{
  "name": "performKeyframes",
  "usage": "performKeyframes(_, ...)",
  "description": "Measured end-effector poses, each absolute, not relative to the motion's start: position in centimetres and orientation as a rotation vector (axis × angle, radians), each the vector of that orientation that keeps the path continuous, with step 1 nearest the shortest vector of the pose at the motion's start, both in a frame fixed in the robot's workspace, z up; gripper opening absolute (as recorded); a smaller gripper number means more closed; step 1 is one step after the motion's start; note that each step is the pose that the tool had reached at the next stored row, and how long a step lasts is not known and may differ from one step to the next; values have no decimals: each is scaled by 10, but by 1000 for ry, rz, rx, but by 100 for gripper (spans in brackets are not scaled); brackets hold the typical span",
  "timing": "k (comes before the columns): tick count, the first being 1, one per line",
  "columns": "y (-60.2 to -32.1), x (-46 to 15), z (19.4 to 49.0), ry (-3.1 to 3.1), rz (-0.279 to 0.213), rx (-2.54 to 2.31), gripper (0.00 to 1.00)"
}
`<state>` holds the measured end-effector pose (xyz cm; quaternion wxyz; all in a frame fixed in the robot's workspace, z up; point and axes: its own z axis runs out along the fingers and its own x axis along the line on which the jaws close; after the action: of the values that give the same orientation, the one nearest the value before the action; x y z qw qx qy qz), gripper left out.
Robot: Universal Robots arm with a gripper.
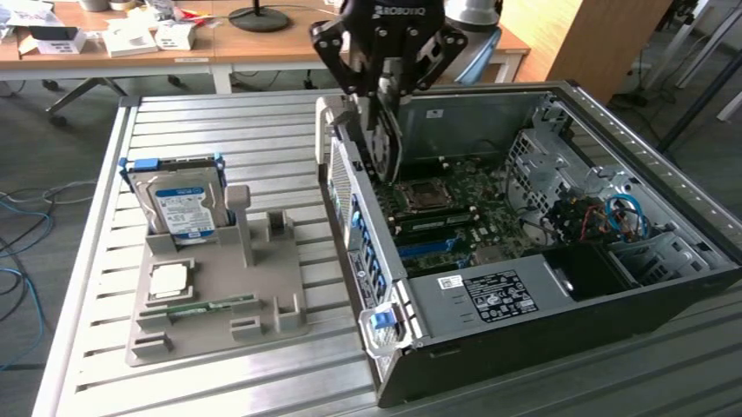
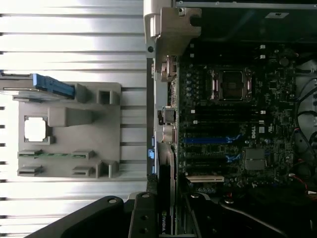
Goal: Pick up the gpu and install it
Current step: 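Pick up the gpu and move the gpu toward the slot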
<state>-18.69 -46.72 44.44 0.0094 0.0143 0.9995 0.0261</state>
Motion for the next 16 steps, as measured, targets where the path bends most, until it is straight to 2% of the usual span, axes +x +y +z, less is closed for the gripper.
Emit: performKeyframes(16, -467, -114, 444, 3125, 82, 45, 26)
